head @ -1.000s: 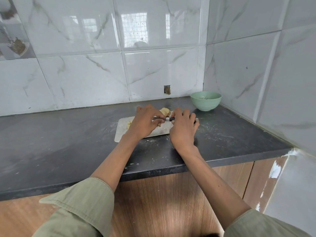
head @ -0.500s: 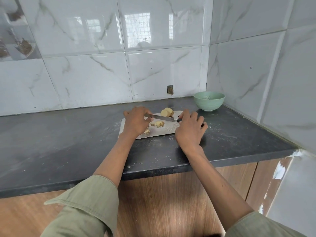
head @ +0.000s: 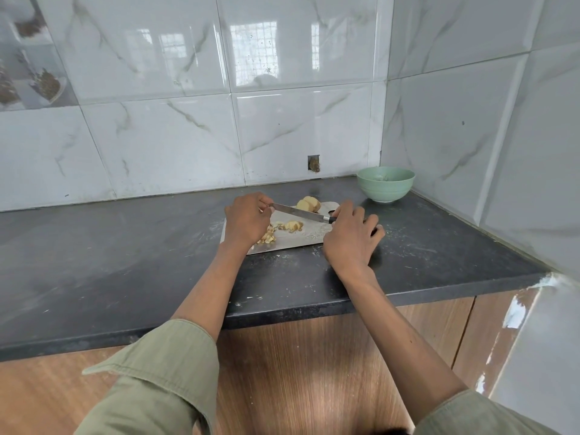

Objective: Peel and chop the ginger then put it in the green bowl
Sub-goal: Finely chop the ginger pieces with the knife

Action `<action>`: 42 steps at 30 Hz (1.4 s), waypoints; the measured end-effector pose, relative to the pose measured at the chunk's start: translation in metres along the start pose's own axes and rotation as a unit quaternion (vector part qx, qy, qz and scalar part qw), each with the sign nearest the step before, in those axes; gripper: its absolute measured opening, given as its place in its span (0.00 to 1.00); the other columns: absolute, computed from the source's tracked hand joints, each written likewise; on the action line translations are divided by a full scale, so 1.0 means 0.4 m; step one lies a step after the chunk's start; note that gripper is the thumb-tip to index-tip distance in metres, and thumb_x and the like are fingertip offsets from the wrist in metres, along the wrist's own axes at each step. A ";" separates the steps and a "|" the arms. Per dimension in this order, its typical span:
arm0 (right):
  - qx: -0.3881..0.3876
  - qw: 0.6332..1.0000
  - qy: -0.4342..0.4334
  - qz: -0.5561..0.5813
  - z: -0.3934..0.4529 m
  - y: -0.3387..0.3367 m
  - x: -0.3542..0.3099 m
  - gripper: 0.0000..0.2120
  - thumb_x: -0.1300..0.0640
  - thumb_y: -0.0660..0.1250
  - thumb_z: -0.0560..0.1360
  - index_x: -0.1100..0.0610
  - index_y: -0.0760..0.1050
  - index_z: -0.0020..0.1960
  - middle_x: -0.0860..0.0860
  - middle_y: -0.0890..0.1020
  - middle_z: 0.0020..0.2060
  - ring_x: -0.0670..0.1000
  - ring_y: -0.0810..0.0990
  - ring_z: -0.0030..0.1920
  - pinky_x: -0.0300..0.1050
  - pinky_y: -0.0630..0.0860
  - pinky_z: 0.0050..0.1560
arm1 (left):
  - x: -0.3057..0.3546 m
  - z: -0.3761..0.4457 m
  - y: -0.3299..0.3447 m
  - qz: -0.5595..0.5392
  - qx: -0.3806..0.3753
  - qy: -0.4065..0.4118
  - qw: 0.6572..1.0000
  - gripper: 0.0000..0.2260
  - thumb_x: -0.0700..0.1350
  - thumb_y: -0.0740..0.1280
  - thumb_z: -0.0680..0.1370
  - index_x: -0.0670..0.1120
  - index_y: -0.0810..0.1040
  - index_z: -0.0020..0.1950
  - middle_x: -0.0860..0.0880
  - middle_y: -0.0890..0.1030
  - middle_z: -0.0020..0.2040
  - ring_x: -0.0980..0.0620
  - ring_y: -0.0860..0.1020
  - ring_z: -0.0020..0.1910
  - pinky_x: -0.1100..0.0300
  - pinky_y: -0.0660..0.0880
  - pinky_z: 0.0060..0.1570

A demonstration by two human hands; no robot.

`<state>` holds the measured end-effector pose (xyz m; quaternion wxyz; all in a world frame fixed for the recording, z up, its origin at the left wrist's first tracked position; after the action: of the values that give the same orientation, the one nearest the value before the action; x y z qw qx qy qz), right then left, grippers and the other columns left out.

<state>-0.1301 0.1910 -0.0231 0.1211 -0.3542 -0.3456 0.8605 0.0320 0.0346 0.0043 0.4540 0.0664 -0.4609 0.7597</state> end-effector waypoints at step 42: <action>-0.013 0.989 -0.121 0.083 -0.048 -0.054 -0.070 0.03 0.62 0.64 0.77 0.58 0.74 0.51 0.54 0.79 0.48 0.56 0.77 0.48 0.48 0.66 0.42 | -0.030 -0.020 0.035 -0.164 -0.036 -0.168 0.971 0.18 0.56 0.50 0.88 0.46 0.71 0.49 0.49 0.76 0.41 0.54 0.72 0.38 0.55 0.67 0.49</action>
<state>-0.0976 0.2037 -0.0035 0.0019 -0.2761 -0.3381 0.8997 0.0310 0.0309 -0.0152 0.4908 0.2515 -0.5404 0.6355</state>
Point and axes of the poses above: each hand's wrist, its own z-axis towards the middle knuckle, its own y-axis out of the palm, x = y × z, the point moved 4 cm from there along z, towards the middle knuckle
